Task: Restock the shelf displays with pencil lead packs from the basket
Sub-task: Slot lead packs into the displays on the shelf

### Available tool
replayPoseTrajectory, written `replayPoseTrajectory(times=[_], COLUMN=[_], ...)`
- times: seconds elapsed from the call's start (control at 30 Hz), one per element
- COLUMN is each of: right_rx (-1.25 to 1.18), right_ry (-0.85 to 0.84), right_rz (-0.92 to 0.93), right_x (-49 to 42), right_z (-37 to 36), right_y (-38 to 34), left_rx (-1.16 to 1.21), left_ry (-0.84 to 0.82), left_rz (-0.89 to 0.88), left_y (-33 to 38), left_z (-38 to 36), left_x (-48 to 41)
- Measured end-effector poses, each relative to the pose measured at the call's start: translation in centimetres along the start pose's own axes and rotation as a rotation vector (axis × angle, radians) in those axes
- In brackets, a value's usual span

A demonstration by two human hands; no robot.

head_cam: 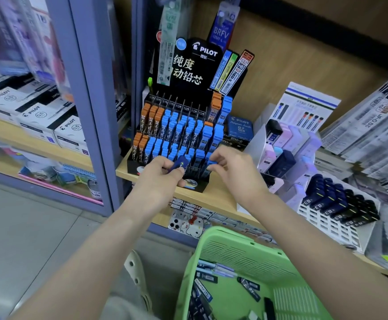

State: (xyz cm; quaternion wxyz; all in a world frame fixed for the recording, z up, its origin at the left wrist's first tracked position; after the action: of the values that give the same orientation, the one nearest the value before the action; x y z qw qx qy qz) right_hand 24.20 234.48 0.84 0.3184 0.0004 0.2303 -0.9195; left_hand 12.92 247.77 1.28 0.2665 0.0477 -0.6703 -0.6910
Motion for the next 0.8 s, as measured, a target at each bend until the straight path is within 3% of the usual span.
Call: replayPoseTrajectory(times=[0.37,0.47,0.57,0.67,0.8], right_rx=[0.121,-0.109,-0.328,-0.358,-0.604], right_ry=[0.109,0.121,-0.062,-0.182,-0.170], right_rz=[0.028,0.014,0.000,-0.036,-0.184], right_x=[0.4,1.3,2.7,4.0,5.9], right_z=[-0.8,-0.2,0.6,1.4,2.0], right_y=[-0.2,-1.0,-1.8,-2.0,-1.1], left_rx=[0.077,0.009,-0.078,-0.134,-0.072], left_ry=[-0.009,-0.072,-0.162,-0.232,-0.155], left_rz=[0.063,0.034,-0.041,-0.086,-0.098], left_y=[0.1,-0.5,-1.0,-0.9,-0.8], left_z=[-0.2,-0.2,-0.3,-0.6,-0.8], left_x=[0.0,-0.1,0.1,0.6,0.8])
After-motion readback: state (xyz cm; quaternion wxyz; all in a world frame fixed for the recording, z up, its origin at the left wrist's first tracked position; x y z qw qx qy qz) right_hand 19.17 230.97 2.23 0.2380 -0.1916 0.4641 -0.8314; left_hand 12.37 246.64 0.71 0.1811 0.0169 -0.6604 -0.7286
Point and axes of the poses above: each hand's wrist, its own x-axis away from the middle knuckle, its own z-axis out of the back of the hand, y = z × x, the point moved 1 cm from there along -x, towards the middle knuckle, and after that the axes turned 4 degrees about -z, right-handed, at the moved point
